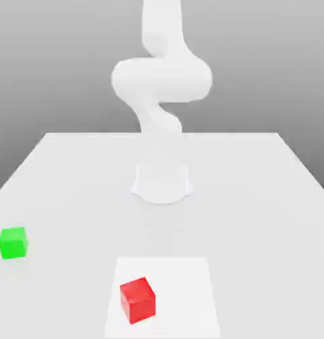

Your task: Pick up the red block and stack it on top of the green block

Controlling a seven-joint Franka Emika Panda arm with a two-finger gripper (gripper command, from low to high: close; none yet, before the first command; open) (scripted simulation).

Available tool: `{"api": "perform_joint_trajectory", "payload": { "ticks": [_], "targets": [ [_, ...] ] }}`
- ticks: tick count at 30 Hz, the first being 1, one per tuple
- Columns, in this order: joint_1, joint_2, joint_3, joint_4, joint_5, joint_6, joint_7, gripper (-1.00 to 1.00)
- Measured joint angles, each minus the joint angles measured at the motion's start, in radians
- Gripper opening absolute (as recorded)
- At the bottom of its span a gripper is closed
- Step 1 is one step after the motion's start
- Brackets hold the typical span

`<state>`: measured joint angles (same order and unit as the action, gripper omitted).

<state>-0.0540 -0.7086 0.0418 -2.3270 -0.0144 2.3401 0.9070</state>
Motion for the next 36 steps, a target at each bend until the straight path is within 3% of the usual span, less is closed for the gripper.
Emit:
{"api": "perform_joint_trajectory", "payload": {
  "ticks": [13,18,23,28,29,36],
  "targets": [
    [-0.218,0.481,0.155,-0.141,-0.103,0.208,0.579,0.0],
    [-0.251,0.66,0.161,-0.195,-0.12,0.288,0.783,0.0],
    [-0.255,0.83,0.155,-0.247,-0.072,0.374,0.934,0.0],
    [-0.218,1.008,0.103,-0.231,-0.132,0.513,1.01,0.0],
    [-0.207,1.037,0.089,-0.227,-0.145,0.537,1.02,-1.0],
    [-0.207,1.04,0.088,-0.226,-0.147,0.542,1.021,-1.0]
  ]
}}
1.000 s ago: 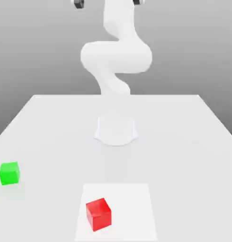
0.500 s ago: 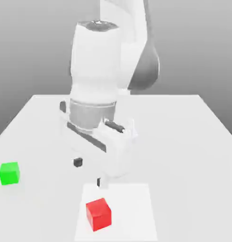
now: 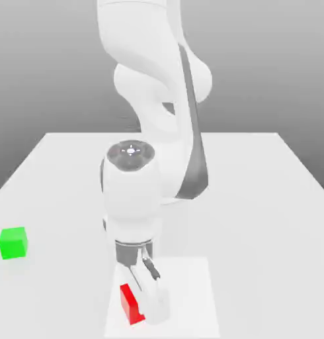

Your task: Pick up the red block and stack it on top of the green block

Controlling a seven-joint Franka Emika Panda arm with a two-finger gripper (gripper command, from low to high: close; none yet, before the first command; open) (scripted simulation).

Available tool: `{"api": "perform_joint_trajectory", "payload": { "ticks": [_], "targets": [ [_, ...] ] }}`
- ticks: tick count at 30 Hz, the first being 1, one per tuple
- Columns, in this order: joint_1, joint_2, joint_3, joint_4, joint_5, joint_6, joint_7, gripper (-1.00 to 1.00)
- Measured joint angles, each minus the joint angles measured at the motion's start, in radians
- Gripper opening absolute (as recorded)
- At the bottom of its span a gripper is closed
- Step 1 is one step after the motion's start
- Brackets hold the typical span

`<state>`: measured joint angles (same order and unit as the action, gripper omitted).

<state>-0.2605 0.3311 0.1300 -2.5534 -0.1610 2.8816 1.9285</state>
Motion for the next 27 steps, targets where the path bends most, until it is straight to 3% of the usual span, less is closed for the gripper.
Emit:
{"api": "perform_joint_trajectory", "payload": {
  "ticks": [6,11,18,23,24,27],
  "targets": [
    [-0.043,-0.18,0.035,-0.03,0.094,-0.149,-0.051,-1.0],
    [-0.169,-0.235,-0.107,-0.046,0.127,-0.189,0.096,-1.0],
    [-0.466,-0.308,-0.281,-0.066,0.159,-0.238,0.355,-1.0],
    [-0.504,-0.176,-0.272,-0.061,0.22,-0.112,0.372,-1.0],
    [-0.509,-0.145,-0.264,-0.06,0.234,-0.082,0.362,1.0],
    [-0.509,-0.145,-0.264,-0.06,0.234,-0.082,0.362,1.0]
  ]
}}
